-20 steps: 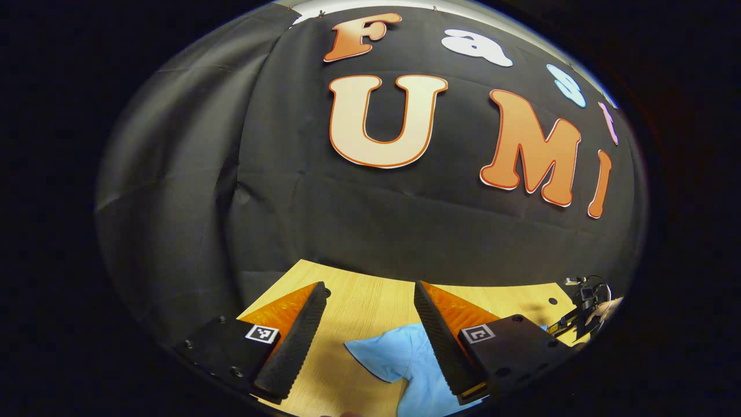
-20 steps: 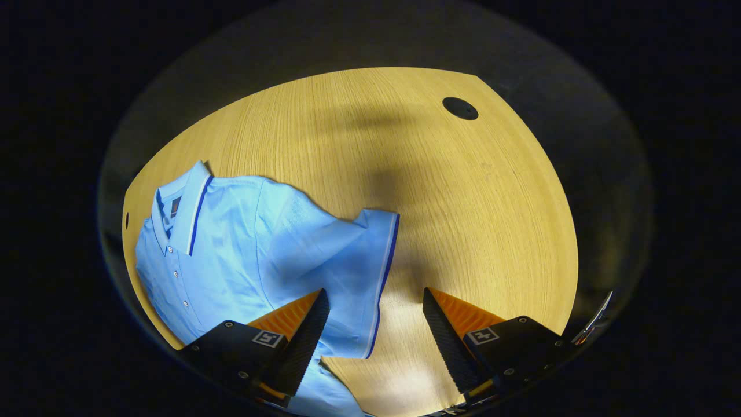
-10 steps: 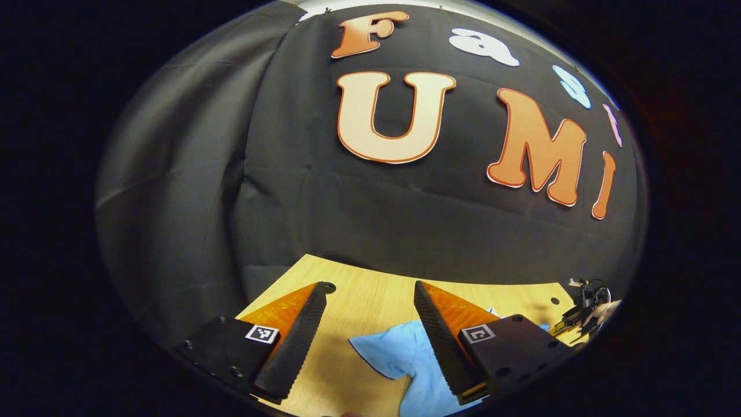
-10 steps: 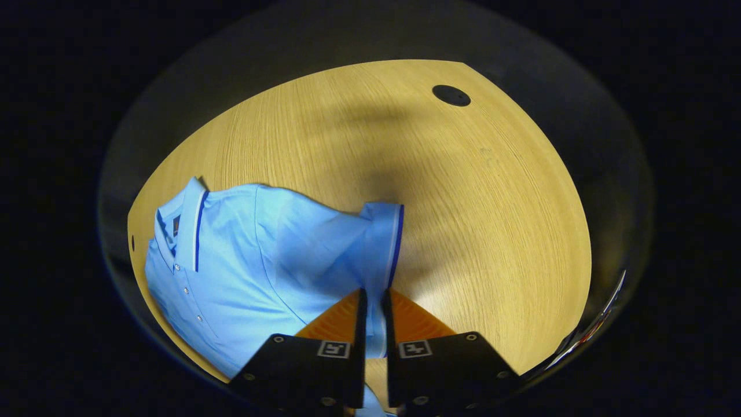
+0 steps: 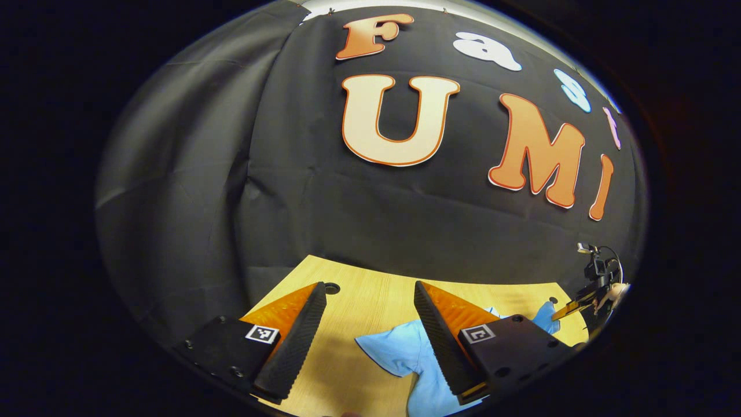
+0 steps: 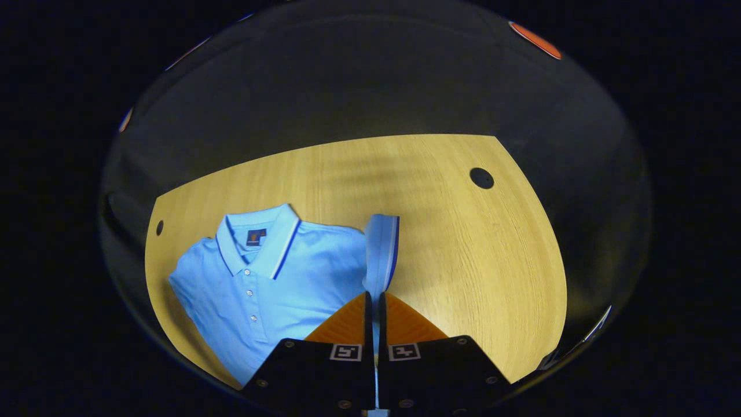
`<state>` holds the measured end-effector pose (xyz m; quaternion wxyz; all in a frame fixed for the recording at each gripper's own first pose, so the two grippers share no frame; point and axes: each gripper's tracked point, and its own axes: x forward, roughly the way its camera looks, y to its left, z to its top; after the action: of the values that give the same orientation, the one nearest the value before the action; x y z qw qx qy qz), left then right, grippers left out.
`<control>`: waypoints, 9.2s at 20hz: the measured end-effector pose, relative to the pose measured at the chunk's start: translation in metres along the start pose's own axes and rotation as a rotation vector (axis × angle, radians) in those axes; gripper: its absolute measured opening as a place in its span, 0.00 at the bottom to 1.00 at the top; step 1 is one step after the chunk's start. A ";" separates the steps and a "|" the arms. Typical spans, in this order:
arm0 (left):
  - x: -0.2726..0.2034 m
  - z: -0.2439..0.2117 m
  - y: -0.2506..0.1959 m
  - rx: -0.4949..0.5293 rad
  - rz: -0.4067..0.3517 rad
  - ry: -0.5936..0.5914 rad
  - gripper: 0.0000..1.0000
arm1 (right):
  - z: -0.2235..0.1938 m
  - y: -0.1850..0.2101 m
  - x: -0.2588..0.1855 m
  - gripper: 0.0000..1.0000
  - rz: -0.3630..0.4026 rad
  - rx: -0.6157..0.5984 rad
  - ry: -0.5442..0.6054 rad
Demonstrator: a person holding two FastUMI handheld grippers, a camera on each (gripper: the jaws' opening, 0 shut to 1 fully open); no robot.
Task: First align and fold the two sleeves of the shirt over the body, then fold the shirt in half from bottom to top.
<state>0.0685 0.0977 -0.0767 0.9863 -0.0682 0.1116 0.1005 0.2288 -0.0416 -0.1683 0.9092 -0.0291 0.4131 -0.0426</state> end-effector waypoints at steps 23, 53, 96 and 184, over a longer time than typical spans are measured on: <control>0.016 -0.063 0.013 -0.023 -0.004 0.264 0.99 | 0.009 0.141 -0.116 0.98 0.308 -0.119 -0.317; 0.132 -0.264 0.000 -0.064 0.223 1.028 0.76 | -0.063 -0.020 -0.090 0.99 0.235 0.184 -0.151; 0.021 -0.200 -0.280 0.339 -0.307 0.718 1.00 | -0.185 -0.080 -0.096 0.99 0.174 0.041 -0.056; 0.240 -0.110 -0.134 0.297 0.010 0.390 1.00 | 0.042 0.018 0.013 1.00 0.099 -0.063 -0.232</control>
<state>0.3039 -0.0052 -0.2240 0.9448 0.0598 0.3139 0.0728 0.2704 -0.0240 -0.1519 0.9505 -0.0420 0.3074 0.0190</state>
